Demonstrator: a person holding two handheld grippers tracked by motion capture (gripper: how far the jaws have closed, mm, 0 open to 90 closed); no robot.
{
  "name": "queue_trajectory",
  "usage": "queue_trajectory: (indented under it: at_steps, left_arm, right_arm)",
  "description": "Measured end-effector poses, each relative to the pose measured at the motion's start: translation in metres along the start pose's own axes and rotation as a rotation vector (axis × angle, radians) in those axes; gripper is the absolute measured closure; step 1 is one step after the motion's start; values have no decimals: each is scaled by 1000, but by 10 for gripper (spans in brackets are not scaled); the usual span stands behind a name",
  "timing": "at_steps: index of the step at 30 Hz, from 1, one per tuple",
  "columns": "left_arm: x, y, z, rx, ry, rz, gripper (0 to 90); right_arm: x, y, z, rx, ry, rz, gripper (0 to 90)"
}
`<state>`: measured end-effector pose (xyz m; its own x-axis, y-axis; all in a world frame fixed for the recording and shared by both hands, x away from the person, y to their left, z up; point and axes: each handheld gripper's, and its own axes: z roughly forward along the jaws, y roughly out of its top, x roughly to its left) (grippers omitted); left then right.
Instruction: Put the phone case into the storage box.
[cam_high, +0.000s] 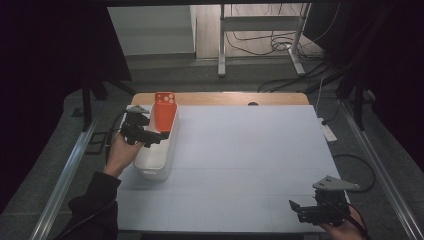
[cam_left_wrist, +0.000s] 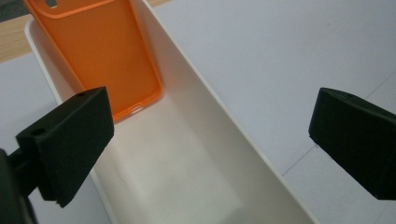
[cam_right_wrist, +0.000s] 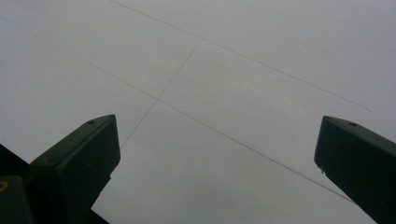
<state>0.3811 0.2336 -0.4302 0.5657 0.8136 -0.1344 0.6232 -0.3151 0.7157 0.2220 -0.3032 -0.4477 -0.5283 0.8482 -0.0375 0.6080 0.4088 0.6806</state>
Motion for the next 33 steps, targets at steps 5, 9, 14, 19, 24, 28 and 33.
queue_trajectory:
  at_steps: [5, 9, 14, 19, 24, 28, 33]
  left_arm:
    - [-6, -4, -2, -9, -1, 26, 7]
    - [-11, -7, -3, -8, -9, 42, 6]
    - [-16, -12, -7, -27, -22, 47, 3]
    - [-19, -17, -11, -45, -24, 48, 3]
    - [-24, -24, -14, -48, -26, 63, 0]
    - [-26, -28, -16, -51, -31, 65, 1]
    - [-30, -36, -21, -50, -33, 62, 1]
  right_arm:
    - [0, 0, 0, 1, 0, 0, 0]
    - [0, 0, 0, 1, 0, -1, 0]
    - [0, 0, 0, 2, 0, 0, 0]
    - [0, 0, 0, 4, 1, -2, 0]
    - [1, 0, 0, 4, 1, -3, 0]
    - [0, 0, 0, 3, 2, -4, 0]
    - [0, 0, 0, 2, 2, -3, 0]
